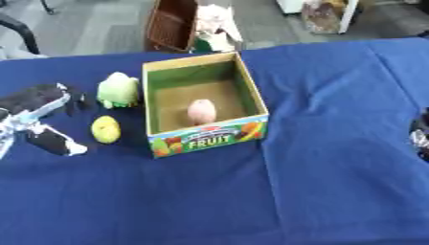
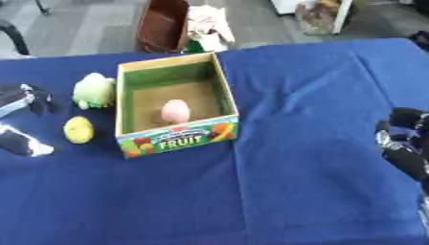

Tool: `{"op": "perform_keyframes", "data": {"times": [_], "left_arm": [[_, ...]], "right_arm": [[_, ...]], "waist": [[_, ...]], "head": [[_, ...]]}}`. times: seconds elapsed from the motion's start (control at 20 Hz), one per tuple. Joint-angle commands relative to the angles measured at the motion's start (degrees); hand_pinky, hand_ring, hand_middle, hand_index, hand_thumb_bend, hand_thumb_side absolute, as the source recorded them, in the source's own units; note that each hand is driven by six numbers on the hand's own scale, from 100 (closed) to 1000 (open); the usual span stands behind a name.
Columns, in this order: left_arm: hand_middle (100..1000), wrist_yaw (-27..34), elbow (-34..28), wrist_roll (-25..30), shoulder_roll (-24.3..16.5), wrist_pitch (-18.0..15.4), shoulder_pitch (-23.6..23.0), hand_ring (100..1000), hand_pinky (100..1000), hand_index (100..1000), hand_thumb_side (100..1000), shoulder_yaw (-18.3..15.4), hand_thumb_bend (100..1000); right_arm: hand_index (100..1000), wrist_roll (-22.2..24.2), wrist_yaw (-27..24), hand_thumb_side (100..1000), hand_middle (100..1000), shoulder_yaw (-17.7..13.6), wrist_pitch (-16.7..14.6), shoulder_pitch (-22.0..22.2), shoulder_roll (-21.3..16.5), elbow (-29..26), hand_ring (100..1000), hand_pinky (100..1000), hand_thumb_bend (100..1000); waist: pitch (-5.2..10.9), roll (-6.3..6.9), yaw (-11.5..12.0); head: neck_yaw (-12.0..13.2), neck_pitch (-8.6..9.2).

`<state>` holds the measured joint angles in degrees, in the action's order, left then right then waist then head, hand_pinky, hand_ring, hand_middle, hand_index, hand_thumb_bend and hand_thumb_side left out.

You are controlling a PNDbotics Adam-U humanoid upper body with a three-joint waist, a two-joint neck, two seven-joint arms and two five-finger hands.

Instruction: Pick up objects on the table and place them in the box.

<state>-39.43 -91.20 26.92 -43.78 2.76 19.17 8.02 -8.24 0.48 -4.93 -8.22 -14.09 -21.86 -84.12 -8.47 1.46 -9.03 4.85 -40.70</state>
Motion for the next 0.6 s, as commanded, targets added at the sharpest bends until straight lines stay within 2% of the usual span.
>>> {"op": "perform_keyframes", "data": {"times": [0.05,0.4,0.6], "left_arm": [[619,-0.9,2.5,-0.4,-0.2,0.0,0.9,603,675,753,225,-0.2,600],[611,-1.3,6.2,-0.9,1.5,-0.8,2.4,594,667,748,223,1.0,590],[605,-2.2,7.9,-4.6,2.6,0.3,3.3,585,662,748,223,1.4,579]], "right_arm": [[728,-0.1,0.2,100,643,-0.5,-0.1,-0.4,-1.5,-0.6,725,559,181],[728,0.0,0.2,100,643,-0.5,-0.1,-0.5,-1.4,-0.6,725,559,181],[728,0.0,0.2,100,643,-0.4,-0.1,-0.5,-1.3,-0.6,725,559,181]], "waist": [[0.79,-0.11,0.0],[0.76,-0.26,-0.1],[0.72,-0.29,-0.1]], "head": [[-0.2,0.49],[-0.2,0.5],[-0.1,0.5]]}}
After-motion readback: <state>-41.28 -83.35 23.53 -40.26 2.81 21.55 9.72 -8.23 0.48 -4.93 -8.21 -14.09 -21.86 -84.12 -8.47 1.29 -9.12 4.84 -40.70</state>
